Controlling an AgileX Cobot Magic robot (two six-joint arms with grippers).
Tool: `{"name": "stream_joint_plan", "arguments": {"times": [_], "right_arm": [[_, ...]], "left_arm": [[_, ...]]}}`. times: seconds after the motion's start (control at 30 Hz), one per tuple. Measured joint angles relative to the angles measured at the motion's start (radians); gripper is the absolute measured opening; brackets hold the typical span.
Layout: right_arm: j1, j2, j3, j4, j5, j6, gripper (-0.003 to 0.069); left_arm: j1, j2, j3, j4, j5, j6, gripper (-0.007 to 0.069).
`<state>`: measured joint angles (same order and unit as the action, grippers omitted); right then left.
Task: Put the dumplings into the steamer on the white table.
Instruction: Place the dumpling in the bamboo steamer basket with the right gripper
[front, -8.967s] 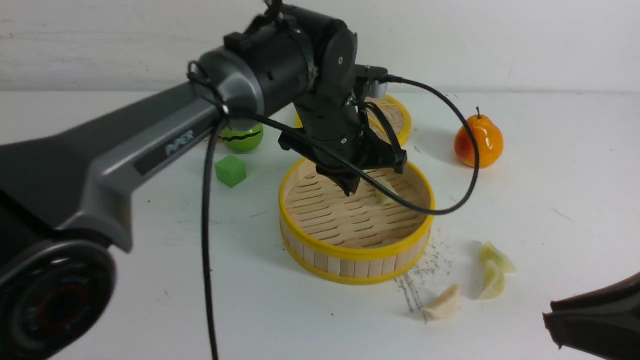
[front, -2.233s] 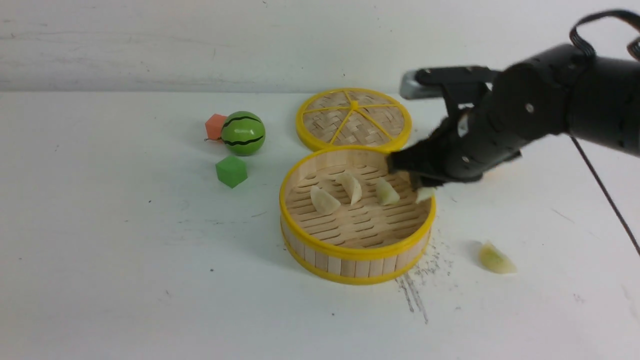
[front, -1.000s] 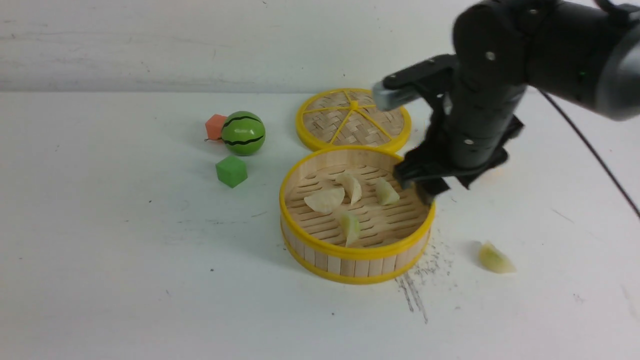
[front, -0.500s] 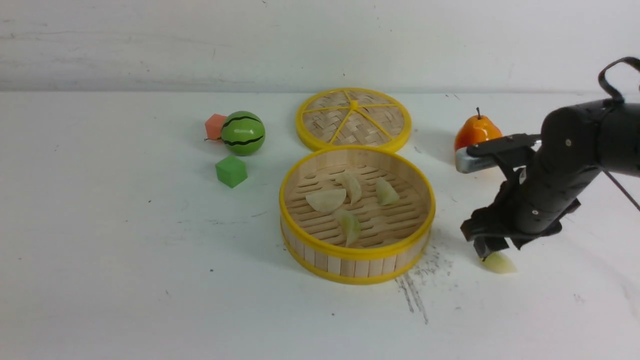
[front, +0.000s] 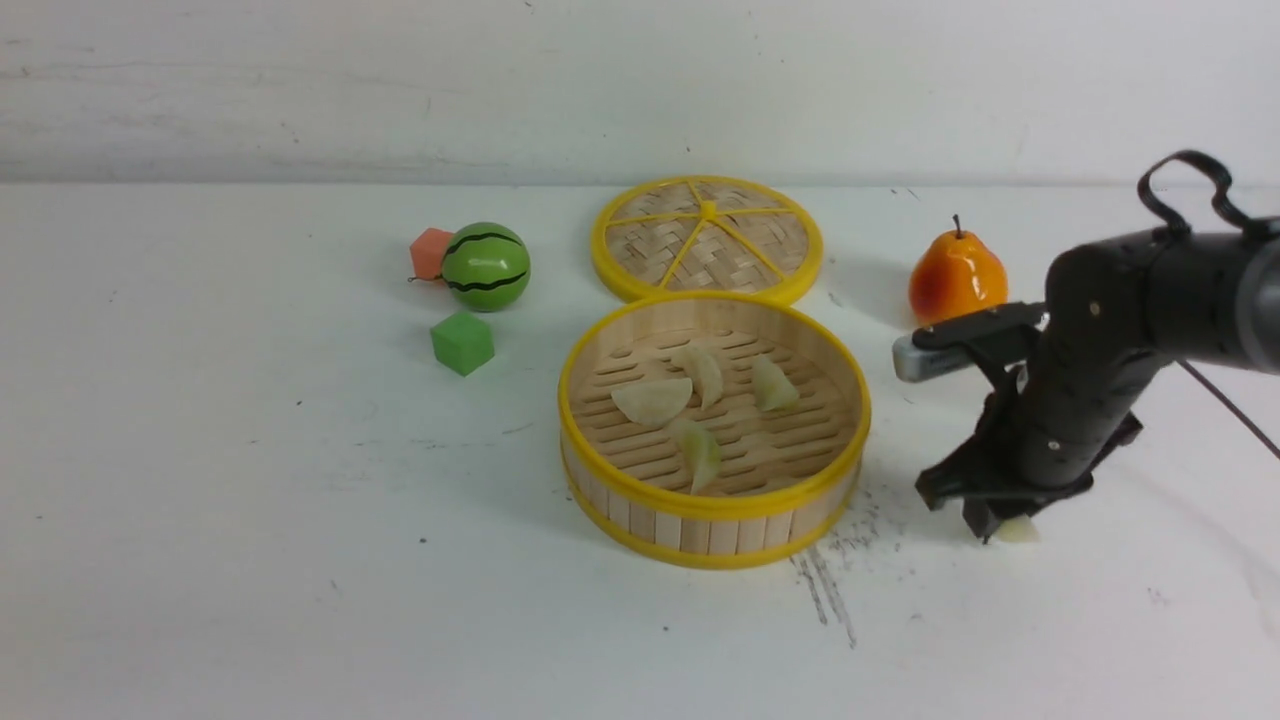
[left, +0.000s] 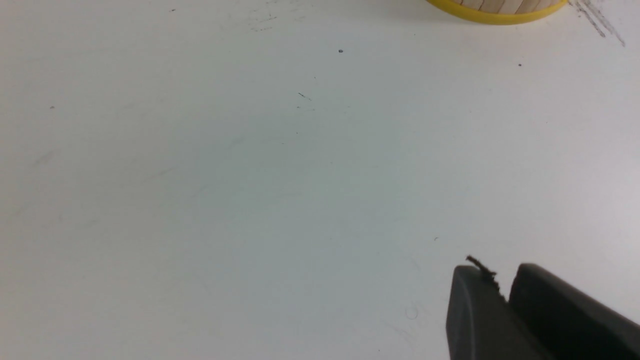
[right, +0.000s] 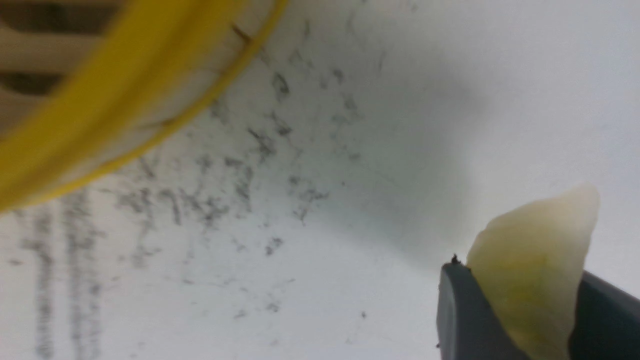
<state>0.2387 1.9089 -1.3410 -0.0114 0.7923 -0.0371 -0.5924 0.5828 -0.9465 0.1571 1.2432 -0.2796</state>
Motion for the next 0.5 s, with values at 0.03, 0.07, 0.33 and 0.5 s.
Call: {"name": "stream_joint_plan", "arguments": {"times": [0.03,0.07,0.33,0.5], "right_arm": [[0.003,-0.004,-0.006,0.0,0.004,0.0,0.0204],[0.034,-0.032,-0.058,0.011,0.038,-0.001,0.0204],[0.233,-0.019,-0.283,0.047,0.056,-0.003,0.0204],[0.274,0.085,-0.296,0.049,-0.02,0.046,0.0204]], "left_arm": [[0.0,0.0,0.0,0.0,0.0,0.0,0.0099],[0.0,0.0,0.0,0.0,0.0,0.0,0.0101],[0.0,0.0,0.0,0.0,0.0,0.0,0.0102],[0.0,-0.001,0.0,0.0,0.0,0.003,0.011]]}}
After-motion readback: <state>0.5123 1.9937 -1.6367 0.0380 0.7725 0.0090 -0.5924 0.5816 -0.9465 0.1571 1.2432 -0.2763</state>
